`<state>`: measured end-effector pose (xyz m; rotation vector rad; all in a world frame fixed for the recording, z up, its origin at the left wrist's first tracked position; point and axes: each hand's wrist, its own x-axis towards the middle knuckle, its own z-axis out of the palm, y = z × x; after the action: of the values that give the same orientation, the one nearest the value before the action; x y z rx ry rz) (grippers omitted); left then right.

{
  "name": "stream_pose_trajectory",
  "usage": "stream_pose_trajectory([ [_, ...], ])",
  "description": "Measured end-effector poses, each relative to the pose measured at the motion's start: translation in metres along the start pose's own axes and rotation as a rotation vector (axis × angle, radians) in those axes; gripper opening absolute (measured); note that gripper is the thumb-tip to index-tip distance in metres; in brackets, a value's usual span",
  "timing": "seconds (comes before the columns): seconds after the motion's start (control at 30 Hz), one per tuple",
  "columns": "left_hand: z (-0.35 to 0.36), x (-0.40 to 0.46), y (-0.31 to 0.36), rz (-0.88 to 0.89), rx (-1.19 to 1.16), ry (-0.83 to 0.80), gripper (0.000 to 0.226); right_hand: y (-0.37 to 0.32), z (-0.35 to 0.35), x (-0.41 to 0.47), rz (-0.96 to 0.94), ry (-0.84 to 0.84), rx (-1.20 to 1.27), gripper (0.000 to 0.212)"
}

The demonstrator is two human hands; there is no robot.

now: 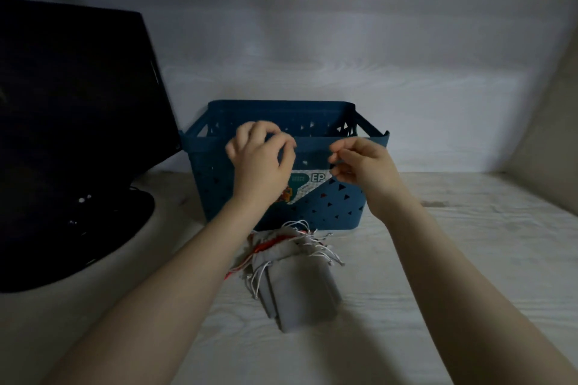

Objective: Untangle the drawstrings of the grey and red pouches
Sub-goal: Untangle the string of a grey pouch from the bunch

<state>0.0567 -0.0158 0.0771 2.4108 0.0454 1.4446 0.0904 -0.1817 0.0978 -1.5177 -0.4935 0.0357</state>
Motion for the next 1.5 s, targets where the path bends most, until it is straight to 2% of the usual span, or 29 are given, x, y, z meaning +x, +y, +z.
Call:
stream_pose_trajectory([
  [0.07, -0.001, -0.018, -0.004, 0.021, -0.098, -0.124, 0.026, 0.011, 0.003, -0.003, -0.002, -0.042, -0.11, 0.029],
  [0.13, -0.001, -0.036, -0.01, -0.027, -0.246, -0.377, 0.02, 0.026, 0.004, -0.009, 0.007, -0.097, -0.239, 0.029],
  [0.2, 0.001, -0.051, -0.016, -0.06, -0.234, -0.554, 0.017, 0.043, 0.005, -0.017, 0.012, -0.175, -0.376, 0.025],
  [0.3, 0.005, -0.071, -0.022, -0.098, -0.218, -0.704, 0.015, 0.066, 0.006, -0.031, -0.033, -0.35, -0.659, 0.014],
  [0.37, 0.006, -0.081, -0.024, -0.129, -0.233, -0.744, 0.015, 0.081, 0.009, -0.039, -0.06, -0.441, -0.749, 0.013],
  [0.53, 0.01, -0.094, -0.029, -0.175, -0.241, -0.758, 0.016, 0.107, 0.015, -0.045, -0.214, -0.5, -0.937, 0.024],
  [0.67, 0.007, -0.095, -0.033, -0.257, -0.29, -0.757, 0.016, 0.113, 0.017, -0.048, -0.226, -0.445, -0.993, 0.017],
  [0.83, -0.001, -0.091, -0.027, -0.256, -0.336, -0.855, 0.03, 0.104, 0.01, -0.047, -0.264, -0.326, -0.843, 0.009],
  [0.93, -0.005, -0.083, -0.023, -0.164, -0.338, -0.81, 0.028, 0.091, 0.002, -0.042, -0.225, -0.216, -0.705, 0.007],
  [1.07, 0.0, -0.076, -0.019, -0.167, -0.385, -0.705, 0.02, 0.078, -0.003, -0.03, -0.037, -0.204, -0.345, 0.014],
  [1.13, 0.004, -0.076, -0.02, -0.173, -0.331, -0.706, 0.023, 0.077, -0.01, -0.026, -0.011, -0.2, -0.334, 0.012],
  [1.2, 0.005, -0.078, -0.022, -0.176, -0.269, -0.74, 0.038, 0.08, -0.018, -0.024, 0.012, -0.224, -0.392, 0.009],
  [1.27, 0.003, -0.079, -0.022, -0.199, -0.302, -0.764, 0.044, 0.084, -0.026, -0.023, 0.019, -0.287, -0.584, 0.005],
  [1.33, 0.002, -0.08, -0.025, -0.266, -0.385, -0.771, 0.041, 0.084, -0.032, -0.022, 0.005, -0.329, -0.831, 0.011],
  [1.4, 0.001, -0.081, -0.029, -0.397, -0.532, -0.764, 0.036, 0.083, -0.037, -0.024, -0.014, -0.284, -0.904, 0.023],
  [1.43, 0.002, -0.081, -0.03, -0.478, -0.619, -0.744, 0.033, 0.082, -0.039, -0.025, 0.014, -0.254, -0.833, 0.027],
  [1.5, 0.003, -0.08, -0.032, -0.689, -0.817, -0.681, 0.031, 0.083, -0.044, -0.027, 0.114, -0.219, -0.536, 0.03],
])
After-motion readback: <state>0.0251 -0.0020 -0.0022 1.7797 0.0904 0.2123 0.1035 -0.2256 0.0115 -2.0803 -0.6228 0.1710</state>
